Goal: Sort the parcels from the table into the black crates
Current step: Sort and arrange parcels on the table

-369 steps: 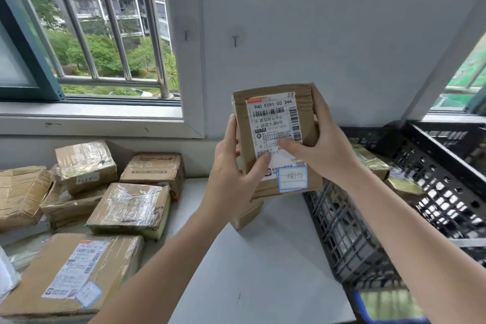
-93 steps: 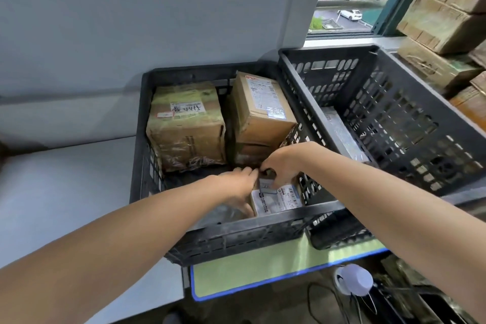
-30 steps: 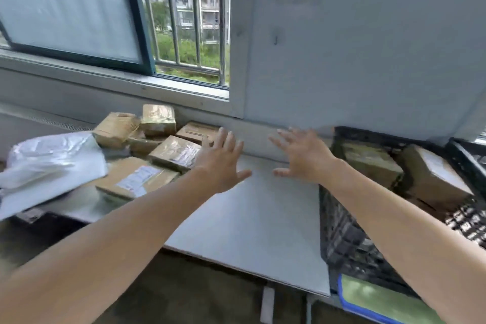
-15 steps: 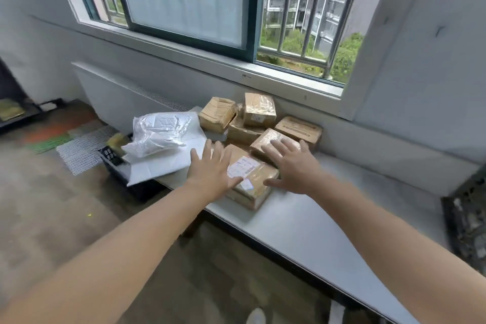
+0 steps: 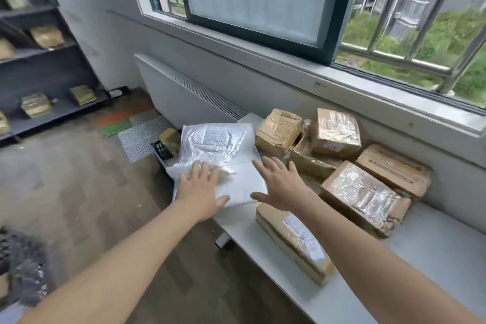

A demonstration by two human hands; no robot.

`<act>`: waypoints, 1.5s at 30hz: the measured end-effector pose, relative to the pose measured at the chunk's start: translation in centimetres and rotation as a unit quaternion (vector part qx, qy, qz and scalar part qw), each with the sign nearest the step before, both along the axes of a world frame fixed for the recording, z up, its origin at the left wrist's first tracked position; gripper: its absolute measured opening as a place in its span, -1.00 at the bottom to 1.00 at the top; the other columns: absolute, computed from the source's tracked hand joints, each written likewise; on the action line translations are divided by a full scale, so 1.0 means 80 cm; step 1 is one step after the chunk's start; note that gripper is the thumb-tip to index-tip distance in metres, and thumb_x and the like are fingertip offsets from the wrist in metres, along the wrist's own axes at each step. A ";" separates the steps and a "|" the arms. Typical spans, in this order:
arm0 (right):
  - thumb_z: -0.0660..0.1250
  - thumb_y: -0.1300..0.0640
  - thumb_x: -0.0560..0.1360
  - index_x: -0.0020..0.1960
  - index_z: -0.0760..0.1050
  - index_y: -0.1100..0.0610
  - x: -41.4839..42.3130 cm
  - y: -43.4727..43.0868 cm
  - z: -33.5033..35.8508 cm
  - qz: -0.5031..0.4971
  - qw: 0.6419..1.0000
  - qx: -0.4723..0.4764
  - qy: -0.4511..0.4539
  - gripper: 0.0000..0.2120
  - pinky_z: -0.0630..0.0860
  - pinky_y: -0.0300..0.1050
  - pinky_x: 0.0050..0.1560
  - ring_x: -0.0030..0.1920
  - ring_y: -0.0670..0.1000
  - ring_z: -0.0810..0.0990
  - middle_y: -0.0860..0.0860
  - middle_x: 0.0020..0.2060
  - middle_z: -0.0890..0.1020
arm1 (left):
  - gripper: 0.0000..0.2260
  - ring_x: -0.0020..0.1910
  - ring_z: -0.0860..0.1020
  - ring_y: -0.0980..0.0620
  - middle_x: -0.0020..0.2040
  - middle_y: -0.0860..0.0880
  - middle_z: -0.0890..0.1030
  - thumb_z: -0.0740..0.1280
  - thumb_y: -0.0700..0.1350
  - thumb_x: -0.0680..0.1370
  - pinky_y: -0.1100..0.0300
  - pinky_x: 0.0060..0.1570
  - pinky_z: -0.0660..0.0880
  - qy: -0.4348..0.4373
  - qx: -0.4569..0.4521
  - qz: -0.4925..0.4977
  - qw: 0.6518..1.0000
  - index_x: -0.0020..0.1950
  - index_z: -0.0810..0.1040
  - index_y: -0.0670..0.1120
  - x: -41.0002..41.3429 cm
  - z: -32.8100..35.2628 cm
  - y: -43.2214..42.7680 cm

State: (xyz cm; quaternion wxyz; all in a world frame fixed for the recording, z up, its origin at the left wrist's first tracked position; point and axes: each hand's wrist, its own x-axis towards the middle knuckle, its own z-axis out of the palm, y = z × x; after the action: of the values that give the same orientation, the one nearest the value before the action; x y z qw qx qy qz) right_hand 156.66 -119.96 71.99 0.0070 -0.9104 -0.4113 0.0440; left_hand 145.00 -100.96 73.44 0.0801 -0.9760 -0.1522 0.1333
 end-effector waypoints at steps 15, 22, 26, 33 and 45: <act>0.37 -0.14 0.52 0.61 -0.07 -0.10 0.060 0.228 -0.099 -0.024 0.994 -0.073 0.079 -0.16 0.24 0.27 0.43 0.56 0.16 0.03 0.02 0.60 -0.01 | -0.12 0.60 -0.16 -0.15 0.63 -0.10 -0.14 0.17 0.38 0.53 -0.22 0.51 0.02 0.022 -0.101 -0.049 0.993 0.62 -0.19 -0.02 0.088 -0.093 0.185; 0.36 0.22 0.54 0.27 0.59 0.10 0.074 0.229 -0.075 -0.064 0.989 0.108 0.083 -0.70 0.55 0.01 0.01 0.14 0.19 0.59 0.04 0.20 0.64 | -0.04 0.60 -0.16 -0.10 0.63 -0.04 -0.16 0.35 0.30 0.49 -0.17 0.52 0.01 0.009 -0.151 -0.131 0.980 0.62 -0.23 0.04 0.106 -0.098 0.253; 0.41 0.24 0.52 0.27 0.59 0.18 0.083 0.214 -0.005 -0.107 0.979 0.156 0.072 -0.68 0.57 0.09 -0.01 0.00 0.21 0.66 0.15 0.05 0.70 | -0.25 0.55 0.18 0.02 0.57 0.04 0.23 0.46 0.04 0.47 0.05 0.45 0.23 -0.134 -0.287 -0.177 0.932 0.58 0.18 0.04 0.133 -0.043 0.265; 0.39 -0.03 0.55 0.46 0.37 0.02 0.086 0.184 0.104 -0.133 0.961 0.223 0.093 -0.48 0.47 -0.10 0.13 0.16 0.05 0.57 0.02 0.26 0.58 | -0.84 -0.07 0.61 -0.03 -0.08 0.03 0.68 0.44 -0.18 0.50 0.19 -0.10 0.47 -0.347 -0.460 -0.124 0.808 0.07 0.67 -0.03 0.184 0.072 0.242; 0.59 -0.01 0.30 0.29 0.38 -0.09 0.083 0.123 0.163 -0.203 0.808 0.506 0.222 -0.36 0.65 -0.09 0.03 0.06 -0.16 0.67 -0.15 0.05 0.66 | -0.84 -0.34 0.49 0.09 -0.36 0.10 0.58 0.51 0.01 0.47 0.19 -0.35 0.42 -0.422 -0.617 0.026 0.663 -0.24 0.59 0.00 0.224 0.164 0.190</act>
State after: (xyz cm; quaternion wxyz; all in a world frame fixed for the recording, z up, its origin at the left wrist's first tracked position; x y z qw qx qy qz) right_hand 163.29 -110.10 85.00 0.5670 -0.8058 -0.1682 0.0283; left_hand 162.93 -85.79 86.53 -0.6171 -0.7491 -0.0783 -0.2277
